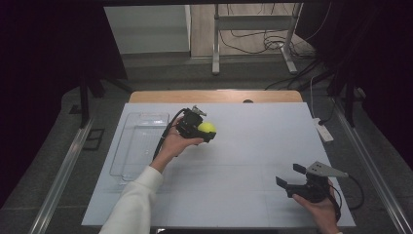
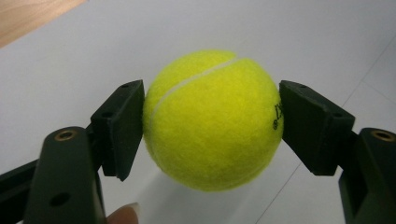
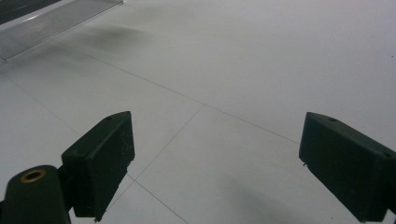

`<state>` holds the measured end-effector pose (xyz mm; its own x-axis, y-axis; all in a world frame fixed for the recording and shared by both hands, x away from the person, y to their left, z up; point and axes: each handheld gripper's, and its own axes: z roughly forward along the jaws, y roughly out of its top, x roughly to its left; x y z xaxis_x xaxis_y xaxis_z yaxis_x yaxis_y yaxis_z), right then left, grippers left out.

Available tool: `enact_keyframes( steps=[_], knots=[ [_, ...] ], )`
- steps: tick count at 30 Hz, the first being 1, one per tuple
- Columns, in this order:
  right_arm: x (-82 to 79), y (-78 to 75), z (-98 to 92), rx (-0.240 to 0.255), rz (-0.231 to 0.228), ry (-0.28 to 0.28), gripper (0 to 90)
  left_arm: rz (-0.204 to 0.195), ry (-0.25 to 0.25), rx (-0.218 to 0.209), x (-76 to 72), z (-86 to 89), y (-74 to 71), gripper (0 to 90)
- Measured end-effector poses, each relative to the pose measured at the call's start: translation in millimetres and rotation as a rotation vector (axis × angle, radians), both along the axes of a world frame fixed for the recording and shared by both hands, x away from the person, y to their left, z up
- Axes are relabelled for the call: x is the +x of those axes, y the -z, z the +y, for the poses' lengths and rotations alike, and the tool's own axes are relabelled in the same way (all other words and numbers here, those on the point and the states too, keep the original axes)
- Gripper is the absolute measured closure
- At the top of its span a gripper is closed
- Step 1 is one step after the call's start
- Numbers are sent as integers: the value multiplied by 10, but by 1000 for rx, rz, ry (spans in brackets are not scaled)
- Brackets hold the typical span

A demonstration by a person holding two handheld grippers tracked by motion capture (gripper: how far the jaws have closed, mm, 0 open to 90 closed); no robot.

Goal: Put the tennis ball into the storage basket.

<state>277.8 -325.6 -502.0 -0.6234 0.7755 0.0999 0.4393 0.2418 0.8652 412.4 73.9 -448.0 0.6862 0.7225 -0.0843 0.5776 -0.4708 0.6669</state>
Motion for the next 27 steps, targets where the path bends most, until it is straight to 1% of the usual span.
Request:
enact_keyframes(
  steps=[12,14,15,20,23,27],
  knots=[
    [-1,5,-2,-1,1,5,107,-34,3,-30,-115,86,-71,273],
    [0,7,-1,-2,2,5,107,-44,1,-49,-159,118,-97,273],
    [0,8,0,-2,2,6,107,-50,2,-49,-171,129,-105,273],
    [1,13,4,-6,4,8,107,-57,12,-53,-226,145,-120,273],
    [1,13,5,-6,5,9,107,-61,8,-61,-241,151,-130,272],
    [-2,16,6,-6,7,11,108,-80,2,-68,-261,187,-165,273]
  ],
)
